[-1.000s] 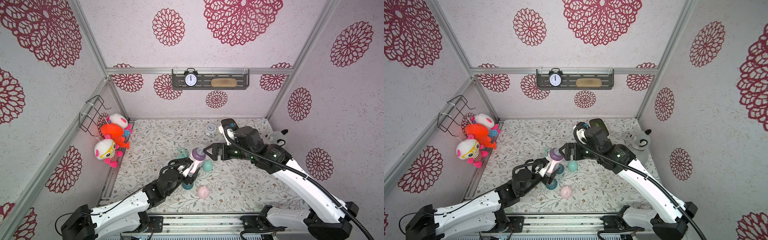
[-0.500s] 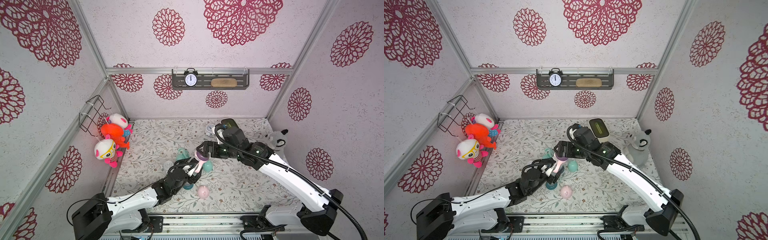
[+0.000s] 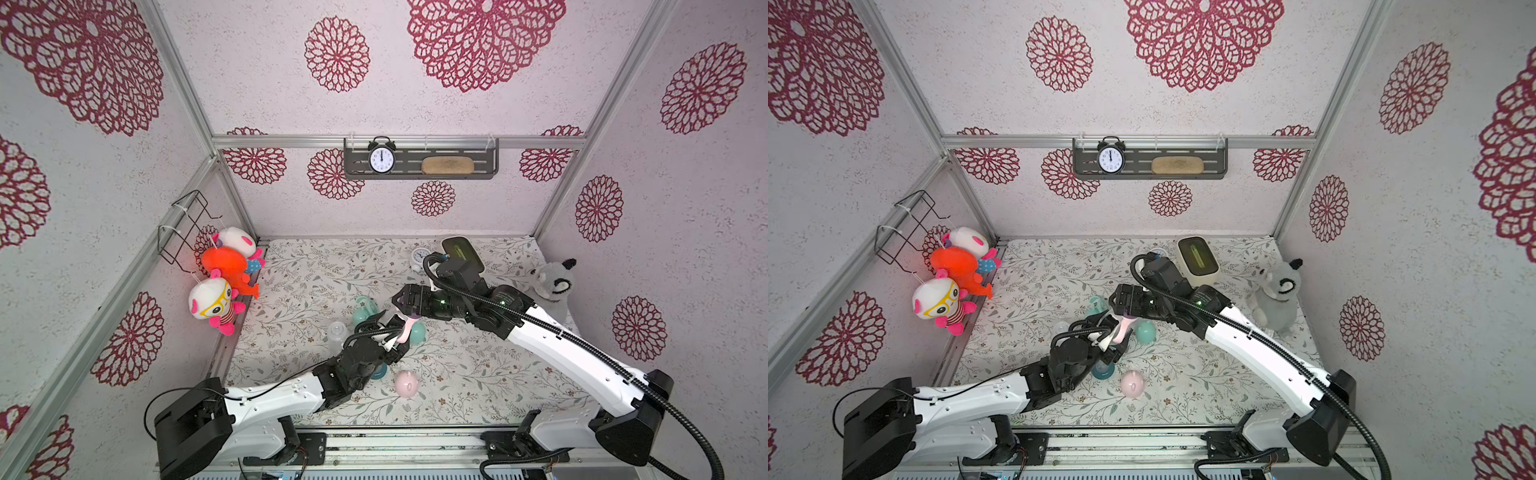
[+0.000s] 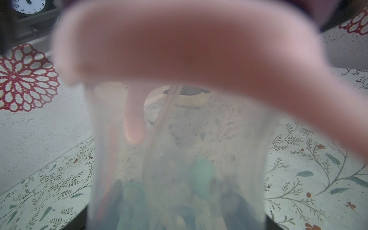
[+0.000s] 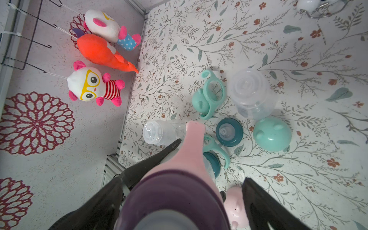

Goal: Assemble the baby bottles
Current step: Place the baby bottle at the center of the board.

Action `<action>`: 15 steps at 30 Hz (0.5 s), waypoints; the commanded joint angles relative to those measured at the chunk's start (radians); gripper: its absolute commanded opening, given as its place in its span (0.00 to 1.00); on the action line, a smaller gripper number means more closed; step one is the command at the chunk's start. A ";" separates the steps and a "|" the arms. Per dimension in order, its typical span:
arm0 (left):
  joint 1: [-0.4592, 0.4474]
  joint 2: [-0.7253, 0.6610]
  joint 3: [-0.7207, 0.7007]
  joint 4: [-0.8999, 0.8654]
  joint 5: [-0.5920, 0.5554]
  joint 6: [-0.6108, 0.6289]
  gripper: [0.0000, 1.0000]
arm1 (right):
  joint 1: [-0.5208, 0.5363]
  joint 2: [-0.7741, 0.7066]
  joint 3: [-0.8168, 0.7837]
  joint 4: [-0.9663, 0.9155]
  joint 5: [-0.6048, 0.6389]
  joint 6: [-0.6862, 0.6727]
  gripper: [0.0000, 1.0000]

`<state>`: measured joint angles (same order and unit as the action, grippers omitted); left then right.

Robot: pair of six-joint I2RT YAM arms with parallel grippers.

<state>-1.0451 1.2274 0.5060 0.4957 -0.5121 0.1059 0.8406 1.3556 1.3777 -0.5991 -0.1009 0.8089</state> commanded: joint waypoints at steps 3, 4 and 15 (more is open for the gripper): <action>-0.009 -0.002 0.035 0.043 -0.035 0.021 0.00 | 0.009 -0.021 0.006 0.012 -0.006 0.019 0.86; -0.008 -0.002 0.038 0.038 -0.037 0.024 0.00 | 0.011 -0.022 0.007 0.010 -0.009 0.018 0.85; -0.008 0.009 0.050 0.017 -0.043 0.023 0.05 | 0.024 -0.014 0.030 -0.028 0.001 -0.021 0.45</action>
<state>-1.0473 1.2327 0.5133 0.4808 -0.5377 0.1272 0.8539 1.3556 1.3758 -0.6029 -0.1009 0.8043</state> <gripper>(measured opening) 0.812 0.681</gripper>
